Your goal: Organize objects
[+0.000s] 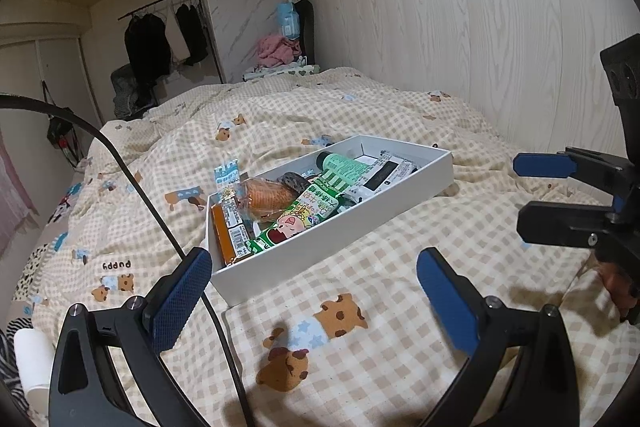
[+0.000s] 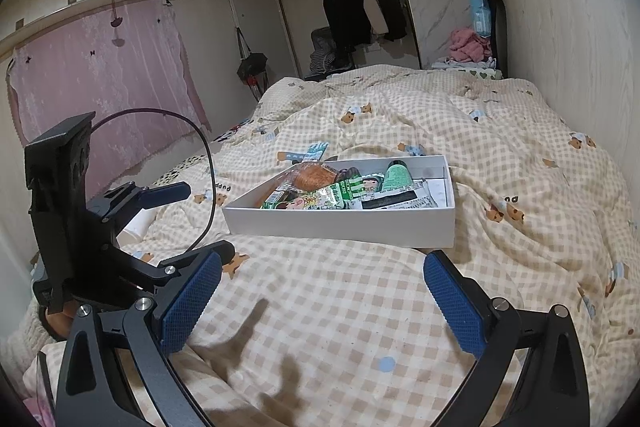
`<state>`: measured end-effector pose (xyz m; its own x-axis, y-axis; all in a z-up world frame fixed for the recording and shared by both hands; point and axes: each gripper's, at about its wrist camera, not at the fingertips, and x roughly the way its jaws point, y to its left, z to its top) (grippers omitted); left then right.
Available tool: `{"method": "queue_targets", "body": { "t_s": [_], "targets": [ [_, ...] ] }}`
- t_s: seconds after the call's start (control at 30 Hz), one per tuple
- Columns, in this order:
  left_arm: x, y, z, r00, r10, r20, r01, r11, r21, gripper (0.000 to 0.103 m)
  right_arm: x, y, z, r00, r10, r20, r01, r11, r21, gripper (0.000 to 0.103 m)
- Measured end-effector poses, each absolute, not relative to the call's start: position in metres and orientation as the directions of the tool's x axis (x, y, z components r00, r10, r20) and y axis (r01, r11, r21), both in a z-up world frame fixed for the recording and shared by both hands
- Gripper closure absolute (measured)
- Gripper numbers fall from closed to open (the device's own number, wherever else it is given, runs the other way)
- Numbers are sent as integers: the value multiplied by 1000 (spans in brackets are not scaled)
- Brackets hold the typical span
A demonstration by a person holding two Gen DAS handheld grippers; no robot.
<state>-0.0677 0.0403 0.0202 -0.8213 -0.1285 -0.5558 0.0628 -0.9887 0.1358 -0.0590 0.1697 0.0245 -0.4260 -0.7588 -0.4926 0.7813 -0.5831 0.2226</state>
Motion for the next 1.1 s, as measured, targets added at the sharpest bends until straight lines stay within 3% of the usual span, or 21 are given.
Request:
{"method": "queue_targets", "body": {
  "t_s": [1.1],
  "targets": [
    [-63,24,21,-824,-90,-560,76,-996,47,1,-61,173,22,-411,-777,-478,788,-566,243,1]
  ]
}}
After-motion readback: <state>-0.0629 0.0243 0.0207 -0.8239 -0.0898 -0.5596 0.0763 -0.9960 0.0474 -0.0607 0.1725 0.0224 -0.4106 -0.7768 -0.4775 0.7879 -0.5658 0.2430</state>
